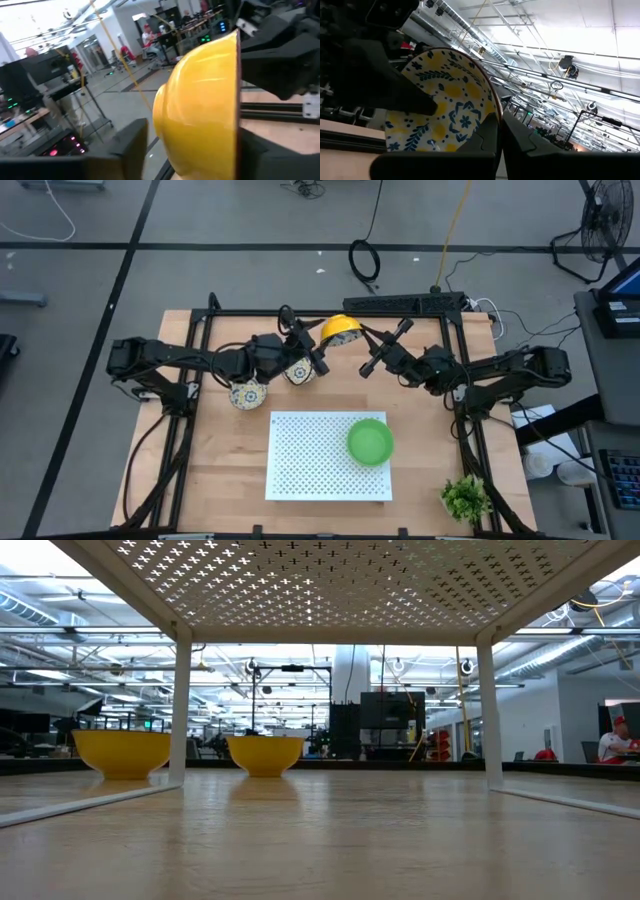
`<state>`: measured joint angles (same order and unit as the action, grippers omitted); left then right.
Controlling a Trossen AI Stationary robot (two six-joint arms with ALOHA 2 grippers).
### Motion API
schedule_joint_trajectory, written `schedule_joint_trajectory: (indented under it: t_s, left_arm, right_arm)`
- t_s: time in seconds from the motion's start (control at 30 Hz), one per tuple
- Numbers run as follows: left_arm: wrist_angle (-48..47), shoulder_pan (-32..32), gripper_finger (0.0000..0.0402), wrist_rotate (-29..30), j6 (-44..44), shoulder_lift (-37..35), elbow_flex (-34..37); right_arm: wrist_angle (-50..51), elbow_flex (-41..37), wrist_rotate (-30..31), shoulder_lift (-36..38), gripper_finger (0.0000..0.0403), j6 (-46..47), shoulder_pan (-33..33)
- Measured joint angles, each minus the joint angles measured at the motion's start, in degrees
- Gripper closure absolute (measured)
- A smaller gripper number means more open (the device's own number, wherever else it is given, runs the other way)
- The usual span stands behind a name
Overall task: Pick & Place Mini bowls
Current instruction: Put the right white bowl on the shelf
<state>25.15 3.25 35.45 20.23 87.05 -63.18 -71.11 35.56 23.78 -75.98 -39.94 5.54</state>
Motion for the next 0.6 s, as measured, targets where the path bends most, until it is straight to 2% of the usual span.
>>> schedule_joint_trajectory:
  t_s: [0.2, 0.23, 0.4, 0.47, 0.6]
  left_arm:
    - [0.7, -0.1, 0.0364, 6.1, -1.8, 0.2, 0.0]
    - [0.4, 0.0, 0.0379, 6.6, -1.8, 0.1, 0.0]
    - [-0.6, -1.3, 0.0380, 10.8, -1.9, -0.7, 0.1]
    - [-0.3, -2.7, 0.0380, 11.5, -1.9, -1.3, 0.1]
    - [-3.6, -7.2, 0.0380, 12.1, -3.9, -4.4, 0.1]
  right_arm:
    - [0.8, 0.3, -2.4, -0.2, 0.0402, 0.4, -0.3]
    - [1.0, 0.1, -2.6, -0.1, 0.0400, 0.3, -0.4]
    - [1.5, 0.1, -1.3, -0.1, 0.0398, -1.5, -0.8]
    - [2.3, 0.1, -2.3, -0.1, 0.0399, -1.8, -1.1]
    - [2.8, 0.1, 0.7, -0.1, 0.0400, -1.7, -0.6]
